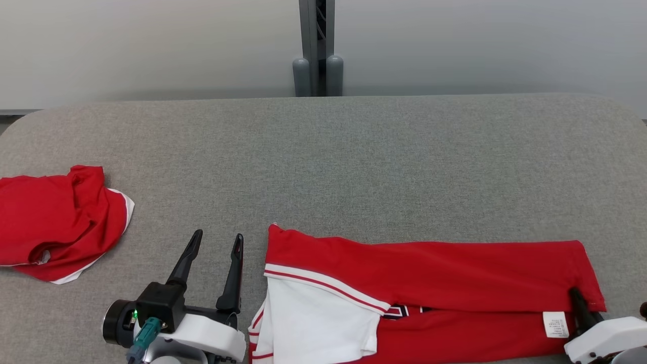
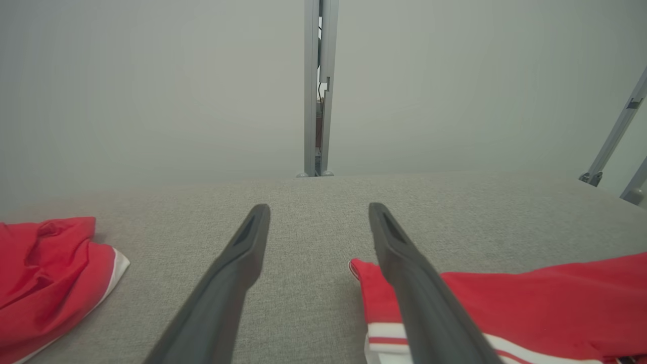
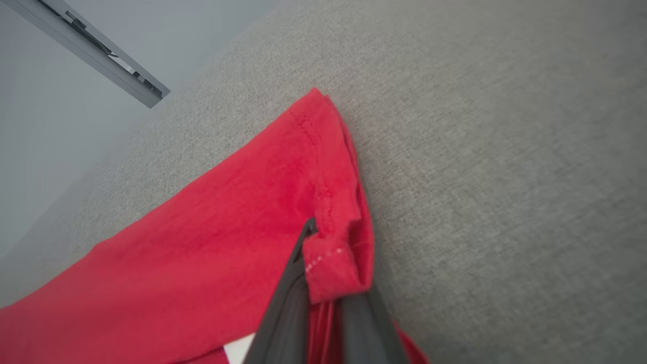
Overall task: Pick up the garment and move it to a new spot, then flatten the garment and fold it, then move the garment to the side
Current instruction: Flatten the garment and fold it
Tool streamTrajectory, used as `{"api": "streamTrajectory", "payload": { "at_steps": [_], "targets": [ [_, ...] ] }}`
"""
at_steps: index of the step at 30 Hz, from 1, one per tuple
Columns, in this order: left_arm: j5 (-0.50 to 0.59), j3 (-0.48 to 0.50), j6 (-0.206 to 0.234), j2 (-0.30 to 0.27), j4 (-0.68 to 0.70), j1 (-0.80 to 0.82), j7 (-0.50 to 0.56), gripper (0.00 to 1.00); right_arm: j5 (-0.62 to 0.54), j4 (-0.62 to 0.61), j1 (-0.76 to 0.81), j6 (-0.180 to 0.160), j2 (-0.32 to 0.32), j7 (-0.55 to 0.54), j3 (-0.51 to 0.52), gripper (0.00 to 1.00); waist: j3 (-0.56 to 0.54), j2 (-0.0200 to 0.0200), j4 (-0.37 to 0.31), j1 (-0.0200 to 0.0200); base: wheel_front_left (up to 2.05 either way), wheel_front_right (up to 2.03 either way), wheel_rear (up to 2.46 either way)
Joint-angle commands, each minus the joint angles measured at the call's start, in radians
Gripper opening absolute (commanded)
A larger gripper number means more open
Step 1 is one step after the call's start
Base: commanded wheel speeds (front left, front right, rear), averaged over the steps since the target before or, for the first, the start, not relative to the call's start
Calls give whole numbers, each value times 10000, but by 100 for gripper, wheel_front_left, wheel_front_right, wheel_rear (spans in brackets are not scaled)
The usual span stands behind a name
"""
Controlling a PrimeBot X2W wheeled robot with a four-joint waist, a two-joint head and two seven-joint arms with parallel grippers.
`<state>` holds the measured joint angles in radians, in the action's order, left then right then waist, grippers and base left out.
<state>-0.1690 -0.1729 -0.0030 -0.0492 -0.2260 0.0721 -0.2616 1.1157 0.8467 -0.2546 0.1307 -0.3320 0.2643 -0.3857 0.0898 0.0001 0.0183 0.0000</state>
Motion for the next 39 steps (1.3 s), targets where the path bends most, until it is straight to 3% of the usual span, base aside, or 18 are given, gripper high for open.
{"api": "streamTrajectory", "payload": {
  "at_steps": [1, 16, 30, 39],
  "targets": [
    [-55, 12, 37, -30, -8, 204, -38, 100, -114, -42, -88, 2, -232, 0, 159, 0, -8, -1, -6, 0, 0, 0, 0],
    [-385, -183, 215, -30, -124, 114, -38, 100, -1454, 10, -524, 2, -1159, 3, 577, 0, -232, -1, -82, 0, 0, 0, 0],
    [-560, -53, 350, -31, -161, 13, -38, 100, -1238, -2575, -153, 3, -1384, -41, -847, 0, -715, -1, -406, 0, 0, 0, 0],
    [-598, 36, 370, -32, -172, -10, -38, 100, -263, -4605, 19, 3, -828, -700, -1874, 0, -842, -1, -560, 0, 0, 0, 0]
  ]
}}
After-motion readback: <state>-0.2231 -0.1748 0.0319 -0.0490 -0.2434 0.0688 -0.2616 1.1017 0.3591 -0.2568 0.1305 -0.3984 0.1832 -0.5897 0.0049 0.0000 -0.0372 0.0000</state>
